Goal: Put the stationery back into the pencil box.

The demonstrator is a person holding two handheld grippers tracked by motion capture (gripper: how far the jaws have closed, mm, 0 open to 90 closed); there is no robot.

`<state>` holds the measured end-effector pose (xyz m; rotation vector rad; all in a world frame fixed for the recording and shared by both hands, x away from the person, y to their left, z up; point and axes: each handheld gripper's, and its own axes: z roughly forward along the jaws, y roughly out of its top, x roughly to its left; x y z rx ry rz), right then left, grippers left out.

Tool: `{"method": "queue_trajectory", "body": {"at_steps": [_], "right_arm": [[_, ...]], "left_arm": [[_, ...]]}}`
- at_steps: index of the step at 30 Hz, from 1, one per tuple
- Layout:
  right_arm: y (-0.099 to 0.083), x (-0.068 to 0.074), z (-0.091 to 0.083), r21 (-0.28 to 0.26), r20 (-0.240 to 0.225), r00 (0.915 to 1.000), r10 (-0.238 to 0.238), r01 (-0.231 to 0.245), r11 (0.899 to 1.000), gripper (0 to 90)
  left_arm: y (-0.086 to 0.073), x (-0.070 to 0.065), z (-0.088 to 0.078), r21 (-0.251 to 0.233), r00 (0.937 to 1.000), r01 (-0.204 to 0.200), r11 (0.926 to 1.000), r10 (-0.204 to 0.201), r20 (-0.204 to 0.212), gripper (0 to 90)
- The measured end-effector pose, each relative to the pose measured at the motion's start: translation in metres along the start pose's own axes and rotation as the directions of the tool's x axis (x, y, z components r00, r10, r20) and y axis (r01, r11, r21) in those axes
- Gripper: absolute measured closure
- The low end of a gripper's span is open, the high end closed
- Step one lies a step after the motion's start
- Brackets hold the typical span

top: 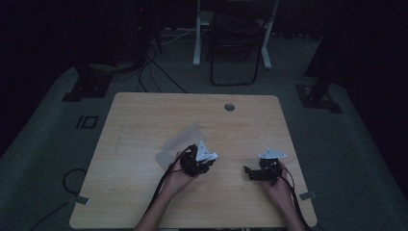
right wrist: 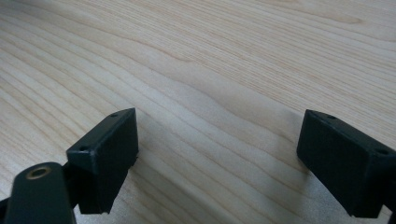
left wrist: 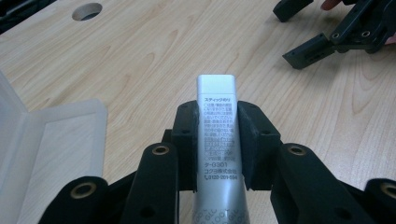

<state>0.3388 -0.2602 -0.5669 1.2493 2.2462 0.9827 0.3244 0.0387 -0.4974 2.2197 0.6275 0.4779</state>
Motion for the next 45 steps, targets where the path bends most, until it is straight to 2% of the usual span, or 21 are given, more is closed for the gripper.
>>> {"method": "queue_trajectory", "body": {"at_steps": [45], "right_arm": [[0.0,0.0,0.0,0.0,0.0,1.0,0.001,-0.001,1.0,12.6]], "left_arm": [[-0.001,0.03,-0.008,-0.011,0.9968,0.045,0.9989,-0.045,-0.066,70.7]]}}
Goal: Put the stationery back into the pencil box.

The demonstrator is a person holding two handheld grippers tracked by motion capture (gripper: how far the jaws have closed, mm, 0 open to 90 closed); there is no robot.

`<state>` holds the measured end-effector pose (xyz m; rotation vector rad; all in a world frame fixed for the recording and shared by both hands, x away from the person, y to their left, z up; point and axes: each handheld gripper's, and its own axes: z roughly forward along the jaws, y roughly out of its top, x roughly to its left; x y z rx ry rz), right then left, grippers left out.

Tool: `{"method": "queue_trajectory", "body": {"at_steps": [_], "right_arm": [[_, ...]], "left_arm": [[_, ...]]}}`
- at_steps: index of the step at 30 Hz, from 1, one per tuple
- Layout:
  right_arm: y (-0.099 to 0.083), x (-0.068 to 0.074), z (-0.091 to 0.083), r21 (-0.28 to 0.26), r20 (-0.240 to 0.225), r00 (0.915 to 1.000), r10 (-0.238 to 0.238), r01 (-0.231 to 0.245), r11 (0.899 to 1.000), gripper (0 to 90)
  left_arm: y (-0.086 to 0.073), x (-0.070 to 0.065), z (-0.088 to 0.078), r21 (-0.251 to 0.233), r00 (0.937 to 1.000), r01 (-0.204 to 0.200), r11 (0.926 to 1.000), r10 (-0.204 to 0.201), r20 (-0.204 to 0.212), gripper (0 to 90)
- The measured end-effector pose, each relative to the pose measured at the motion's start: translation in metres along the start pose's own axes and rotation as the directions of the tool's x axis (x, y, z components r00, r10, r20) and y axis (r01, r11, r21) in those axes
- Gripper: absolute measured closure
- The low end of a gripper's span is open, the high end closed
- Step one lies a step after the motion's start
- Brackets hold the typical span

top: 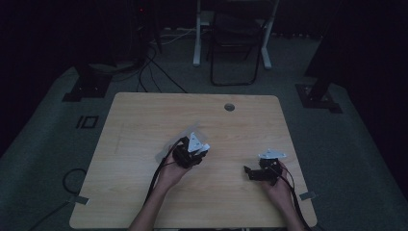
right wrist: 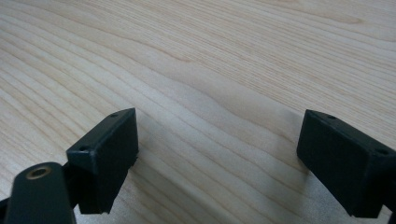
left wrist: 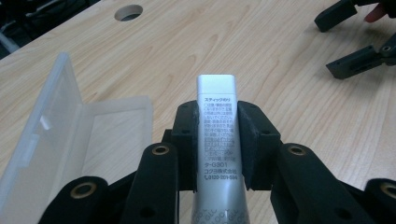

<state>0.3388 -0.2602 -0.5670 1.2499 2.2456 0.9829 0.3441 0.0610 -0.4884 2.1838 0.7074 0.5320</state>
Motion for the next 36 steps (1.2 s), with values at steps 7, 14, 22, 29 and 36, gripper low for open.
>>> {"method": "queue_trajectory", "body": {"at_steps": [7,14,22,29,36], "right_arm": [[0.0,0.0,0.0,0.0,0.0,1.0,0.0,0.0,1.0,12.6],[0.0,0.0,0.0,0.0,0.0,1.0,0.0,0.0,1.0,12.6],[0.0,0.0,0.0,0.001,-0.002,1.0,0.001,-0.001,1.0,12.6],[0.0,0.001,0.0,0.001,-0.002,1.0,0.002,-0.002,1.0,12.6],[0.0,0.001,0.0,0.001,-0.002,1.0,0.002,-0.002,1.0,12.5]], "left_arm": [[-0.001,0.006,0.0,0.005,0.9999,0.005,1.0,-0.005,-0.01,70.7],[0.001,0.012,-0.001,0.008,0.9998,0.006,1.0,-0.006,-0.021,70.8],[0.003,0.017,-0.002,0.009,0.9994,0.005,0.9999,-0.004,-0.035,70.8],[0.002,0.021,-0.003,0.009,0.999,0.014,0.9999,-0.014,-0.042,70.8],[0.001,0.024,-0.003,0.01,0.9985,0.02,0.9998,-0.019,-0.052,70.8]]}}
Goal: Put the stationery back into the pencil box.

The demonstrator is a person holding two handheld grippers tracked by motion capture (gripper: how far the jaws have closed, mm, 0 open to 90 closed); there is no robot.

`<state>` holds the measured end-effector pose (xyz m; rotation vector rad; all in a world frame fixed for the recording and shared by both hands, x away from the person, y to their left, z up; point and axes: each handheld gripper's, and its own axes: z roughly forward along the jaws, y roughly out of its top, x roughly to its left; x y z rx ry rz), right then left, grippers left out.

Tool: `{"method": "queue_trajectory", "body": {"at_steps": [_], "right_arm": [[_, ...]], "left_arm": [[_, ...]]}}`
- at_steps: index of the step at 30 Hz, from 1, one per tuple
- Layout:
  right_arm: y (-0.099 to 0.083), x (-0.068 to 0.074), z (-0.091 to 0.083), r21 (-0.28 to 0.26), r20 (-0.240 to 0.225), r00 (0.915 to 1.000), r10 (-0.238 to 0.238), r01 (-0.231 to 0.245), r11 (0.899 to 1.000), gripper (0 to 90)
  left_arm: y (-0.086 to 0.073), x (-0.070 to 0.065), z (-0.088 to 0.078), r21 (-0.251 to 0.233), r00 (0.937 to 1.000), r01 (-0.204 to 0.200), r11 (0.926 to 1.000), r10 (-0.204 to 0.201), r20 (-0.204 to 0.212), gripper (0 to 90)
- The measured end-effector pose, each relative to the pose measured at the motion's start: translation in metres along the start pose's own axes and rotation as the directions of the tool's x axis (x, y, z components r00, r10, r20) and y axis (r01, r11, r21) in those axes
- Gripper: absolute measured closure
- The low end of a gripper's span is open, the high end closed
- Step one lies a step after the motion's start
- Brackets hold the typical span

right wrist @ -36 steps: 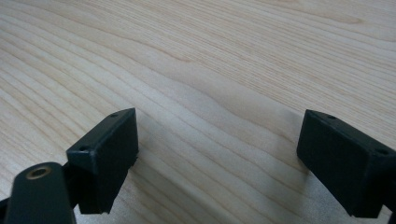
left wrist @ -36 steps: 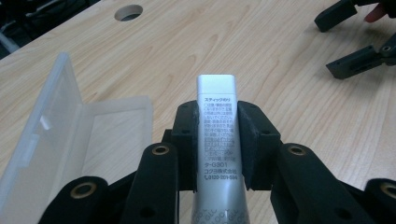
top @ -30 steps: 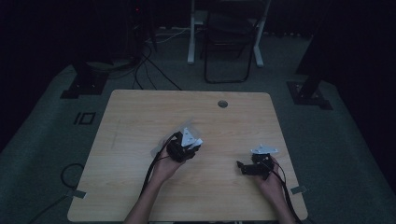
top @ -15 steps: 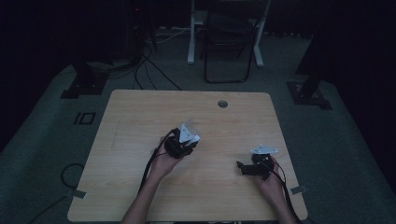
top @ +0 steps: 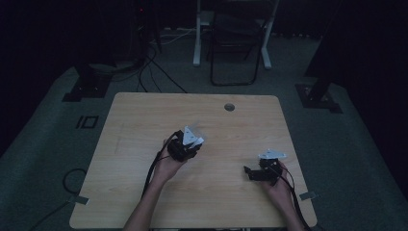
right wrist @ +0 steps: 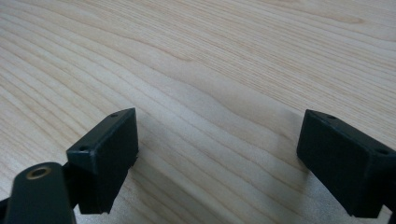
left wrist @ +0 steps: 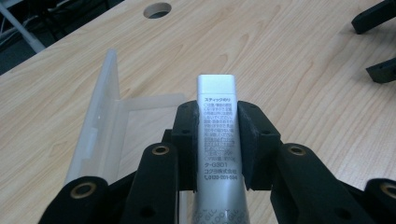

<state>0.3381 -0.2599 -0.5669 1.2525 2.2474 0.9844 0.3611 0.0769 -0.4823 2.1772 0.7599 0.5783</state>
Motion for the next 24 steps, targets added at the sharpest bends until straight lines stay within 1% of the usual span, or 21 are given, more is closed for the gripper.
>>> {"method": "queue_trajectory", "body": {"at_steps": [7,12,15,17,22,24], "right_arm": [[0.0,0.0,0.0,0.0,0.0,1.0,0.0,0.0,1.0,12.6],[0.0,0.0,0.0,0.0,0.0,1.0,0.0,0.0,1.0,12.6],[0.0,0.0,0.0,0.0,0.0,1.0,0.0,0.0,1.0,12.6],[0.0,0.0,0.0,0.0,0.0,1.0,0.0,0.0,1.0,12.6],[0.0,0.0,0.0,0.0,0.0,1.0,0.0,0.0,1.0,12.6],[0.0,0.0,0.0,0.0,0.0,1.0,-0.001,0.001,1.0,12.5]], "left_arm": [[-0.001,0.004,0.002,0.0,0.9999,0.013,0.9999,-0.013,-0.011,70.8],[-0.002,0.006,0.002,0.004,0.9998,0.012,0.9999,-0.012,-0.018,70.8],[-0.002,0.008,0.003,-0.002,0.9996,0.016,0.9999,-0.016,-0.022,70.8],[-0.002,0.009,0.003,0.004,0.9995,0.014,0.9999,-0.014,-0.027,70.8],[-0.001,0.012,0.004,0.003,0.9991,0.01,0.9999,-0.01,-0.041,70.7],[-0.001,0.014,0.005,0.002,0.9989,0.014,0.9999,-0.014,-0.045,70.8]]}}
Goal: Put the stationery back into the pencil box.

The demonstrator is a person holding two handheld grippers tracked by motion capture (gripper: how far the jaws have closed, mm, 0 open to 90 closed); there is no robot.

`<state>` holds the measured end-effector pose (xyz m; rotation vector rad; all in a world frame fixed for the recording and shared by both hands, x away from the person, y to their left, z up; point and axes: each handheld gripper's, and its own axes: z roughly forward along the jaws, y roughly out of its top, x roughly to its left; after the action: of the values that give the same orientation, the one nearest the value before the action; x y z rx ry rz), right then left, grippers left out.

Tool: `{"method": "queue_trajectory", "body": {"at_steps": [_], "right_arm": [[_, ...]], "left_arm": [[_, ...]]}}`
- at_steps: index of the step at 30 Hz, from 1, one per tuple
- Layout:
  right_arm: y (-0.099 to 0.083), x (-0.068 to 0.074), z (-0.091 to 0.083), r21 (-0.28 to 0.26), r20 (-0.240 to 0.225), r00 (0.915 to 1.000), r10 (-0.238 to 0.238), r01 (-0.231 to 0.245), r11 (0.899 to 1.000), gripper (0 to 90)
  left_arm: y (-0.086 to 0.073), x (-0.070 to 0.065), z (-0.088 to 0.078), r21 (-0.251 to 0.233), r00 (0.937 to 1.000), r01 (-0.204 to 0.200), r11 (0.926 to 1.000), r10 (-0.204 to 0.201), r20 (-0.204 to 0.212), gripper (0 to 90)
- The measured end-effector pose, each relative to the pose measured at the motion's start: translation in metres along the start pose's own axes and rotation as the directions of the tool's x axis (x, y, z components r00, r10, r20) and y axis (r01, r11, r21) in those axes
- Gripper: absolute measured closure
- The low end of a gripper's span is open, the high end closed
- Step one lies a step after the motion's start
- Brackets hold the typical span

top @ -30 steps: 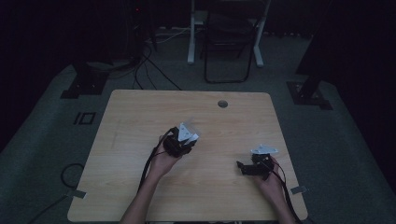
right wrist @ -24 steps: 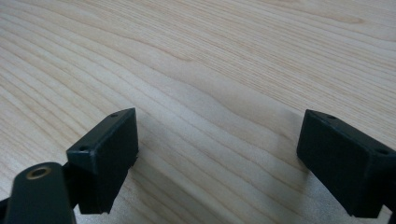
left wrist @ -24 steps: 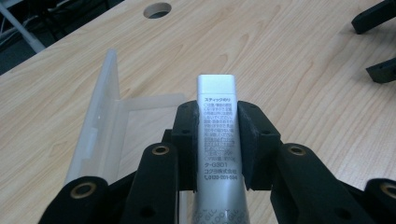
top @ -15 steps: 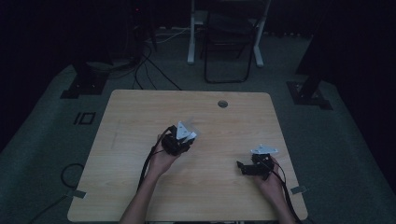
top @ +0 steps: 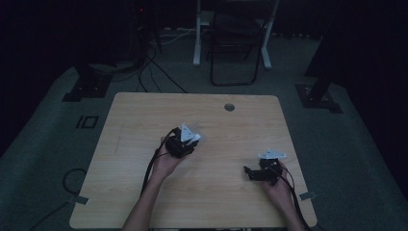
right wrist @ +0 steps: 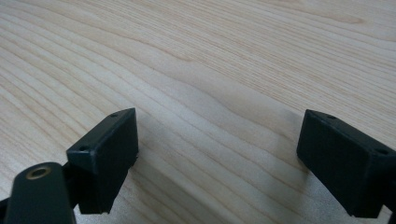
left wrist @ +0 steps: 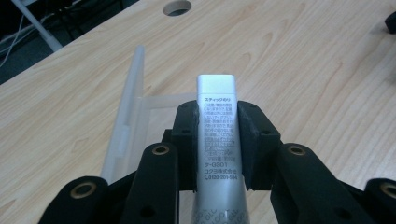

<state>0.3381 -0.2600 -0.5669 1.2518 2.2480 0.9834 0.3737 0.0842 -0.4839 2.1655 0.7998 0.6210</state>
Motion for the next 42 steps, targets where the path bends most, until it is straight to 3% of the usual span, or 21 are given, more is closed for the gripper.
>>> {"method": "queue_trajectory", "body": {"at_steps": [18,42], "right_arm": [[0.0,0.0,0.0,0.0,0.0,1.0,0.0,0.0,1.0,12.6],[0.0,0.0,0.0,0.0,-0.002,1.0,-0.002,0.002,1.0,12.6]], "left_arm": [[-0.008,0.009,0.016,0.031,0.9995,0.016,0.9994,-0.016,-0.029,70.8],[-0.022,0.013,0.029,0.081,0.9991,-0.012,0.9967,0.016,-0.039,70.6]]}}
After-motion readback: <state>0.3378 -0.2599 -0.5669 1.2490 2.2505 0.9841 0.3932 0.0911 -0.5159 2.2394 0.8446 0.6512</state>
